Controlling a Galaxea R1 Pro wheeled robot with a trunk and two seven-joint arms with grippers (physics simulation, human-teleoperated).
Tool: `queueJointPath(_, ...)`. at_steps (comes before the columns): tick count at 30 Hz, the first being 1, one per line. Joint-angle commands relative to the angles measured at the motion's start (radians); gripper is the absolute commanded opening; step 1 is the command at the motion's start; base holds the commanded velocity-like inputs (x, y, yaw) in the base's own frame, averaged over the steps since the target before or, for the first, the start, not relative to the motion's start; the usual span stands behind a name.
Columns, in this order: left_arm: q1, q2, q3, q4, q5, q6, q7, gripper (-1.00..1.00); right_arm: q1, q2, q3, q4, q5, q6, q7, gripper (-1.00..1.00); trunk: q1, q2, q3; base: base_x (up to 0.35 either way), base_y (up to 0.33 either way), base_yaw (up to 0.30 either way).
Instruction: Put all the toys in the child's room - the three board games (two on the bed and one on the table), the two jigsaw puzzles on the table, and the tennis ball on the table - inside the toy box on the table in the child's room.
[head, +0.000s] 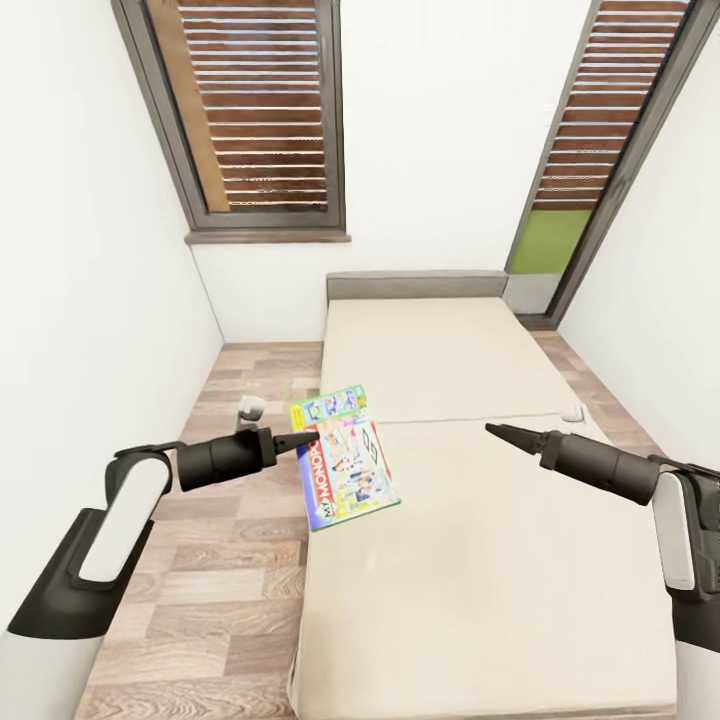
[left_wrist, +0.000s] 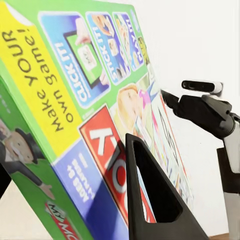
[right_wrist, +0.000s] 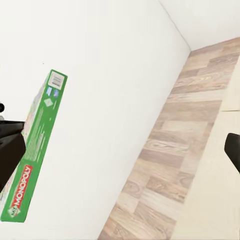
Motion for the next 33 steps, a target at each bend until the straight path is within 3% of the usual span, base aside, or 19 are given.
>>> queueJointPath(1,-0.001,0.001,-0.003,0.001,-0.013,0.001,-0.007,-1.0,-0.001,0.001,0.005,0.0,0.003,0.003,0.009,1.0,0.001,-0.002,0.0,0.0,0.0,0.0)
queueJointPath(15,0.008,0.004,-0.014,0.016,-0.059,-0.002,-0.009,-1.0,0.0,0.011,0.108,0.0,0.003,0.003,0.024,1.0,0.001,-0.002,0.023,0.0,0.0,0.0)
queueJointPath(27,0.013,0.003,-0.016,0.018,-0.107,-0.004,-0.038,-1.0,0.0,0.013,0.136,0.0,0.002,0.003,0.026,1.0,0.001,-0.002,0.042,0.0,0.0,0.0)
queueJointPath(33,0.014,0.003,-0.016,0.019,-0.117,-0.016,-0.064,-1.0,-0.001,0.015,0.189,0.0,0.004,0.003,0.023,1.0,0.001,-0.002,0.052,0.0,0.0,0.0)
